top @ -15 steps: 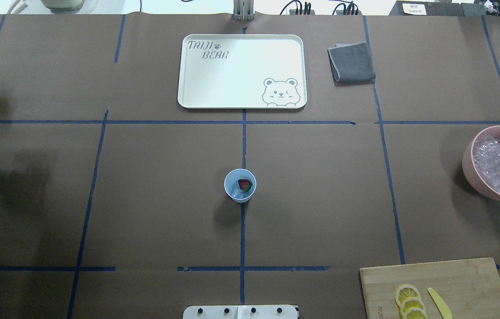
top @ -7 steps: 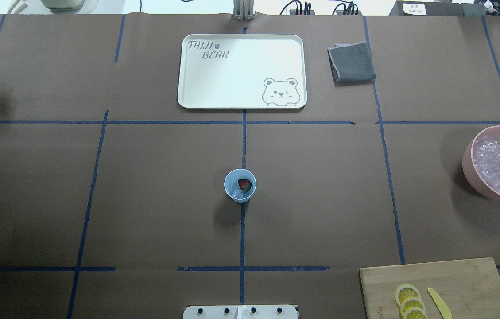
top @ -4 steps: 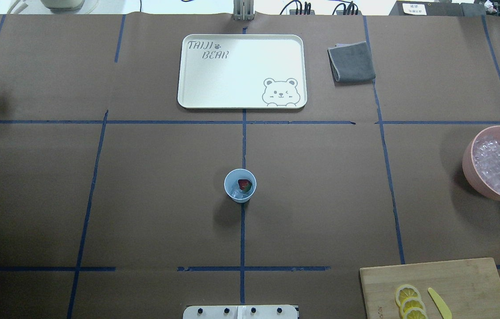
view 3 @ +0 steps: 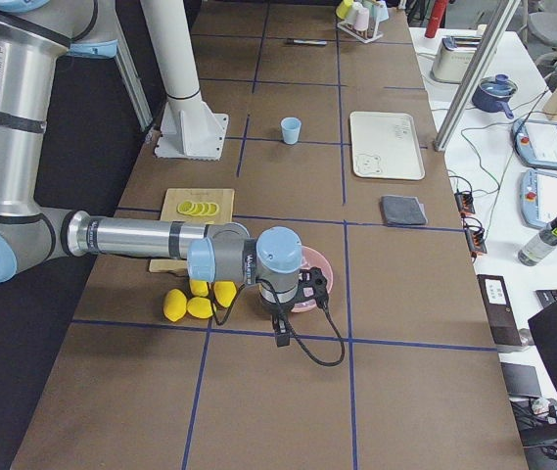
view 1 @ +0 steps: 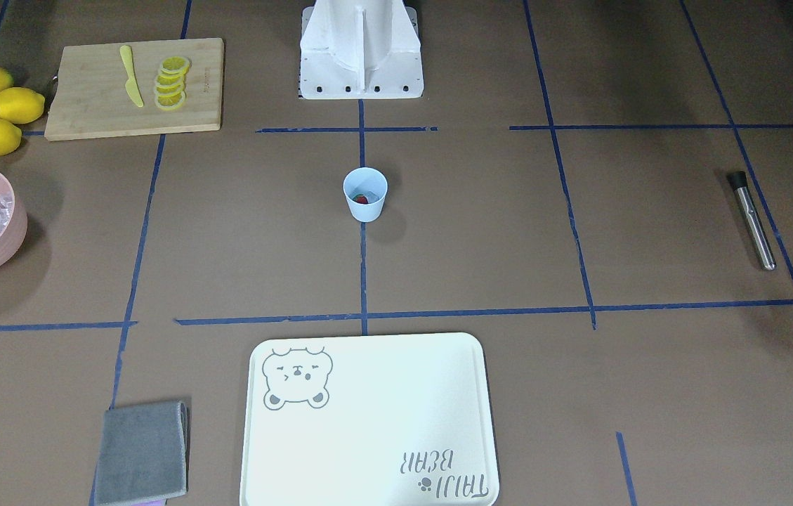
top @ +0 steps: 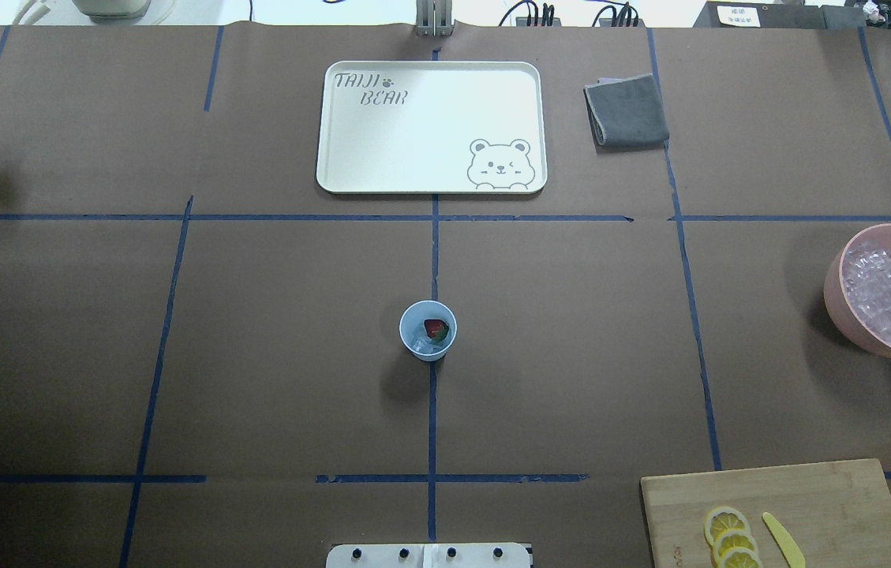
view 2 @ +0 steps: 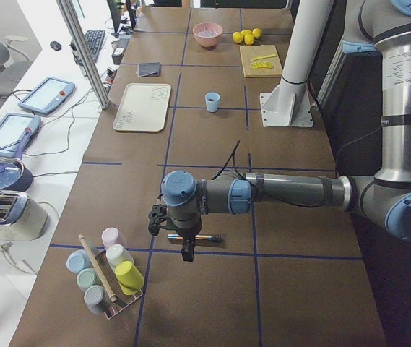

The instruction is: Mash ice and strawberries in cup

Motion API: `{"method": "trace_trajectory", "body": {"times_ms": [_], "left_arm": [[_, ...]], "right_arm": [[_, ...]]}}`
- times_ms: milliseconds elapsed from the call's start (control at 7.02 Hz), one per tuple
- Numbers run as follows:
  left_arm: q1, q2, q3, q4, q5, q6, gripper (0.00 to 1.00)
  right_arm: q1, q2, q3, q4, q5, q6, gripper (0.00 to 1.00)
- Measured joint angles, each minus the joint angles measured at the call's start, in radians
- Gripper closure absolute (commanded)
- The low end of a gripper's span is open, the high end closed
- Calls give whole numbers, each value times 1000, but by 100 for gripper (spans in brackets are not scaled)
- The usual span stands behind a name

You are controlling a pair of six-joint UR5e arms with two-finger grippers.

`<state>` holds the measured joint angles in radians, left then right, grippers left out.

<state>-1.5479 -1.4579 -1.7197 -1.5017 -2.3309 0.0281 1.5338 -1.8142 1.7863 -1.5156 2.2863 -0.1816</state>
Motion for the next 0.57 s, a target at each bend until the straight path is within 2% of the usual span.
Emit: {"method": "trace_trajectory", "body": {"times_ms": [570], "left_arm": [[5,0,45,-5,-6,-3,0]], "right_arm": [[11,1,-2,0,1,-2,1]]}}
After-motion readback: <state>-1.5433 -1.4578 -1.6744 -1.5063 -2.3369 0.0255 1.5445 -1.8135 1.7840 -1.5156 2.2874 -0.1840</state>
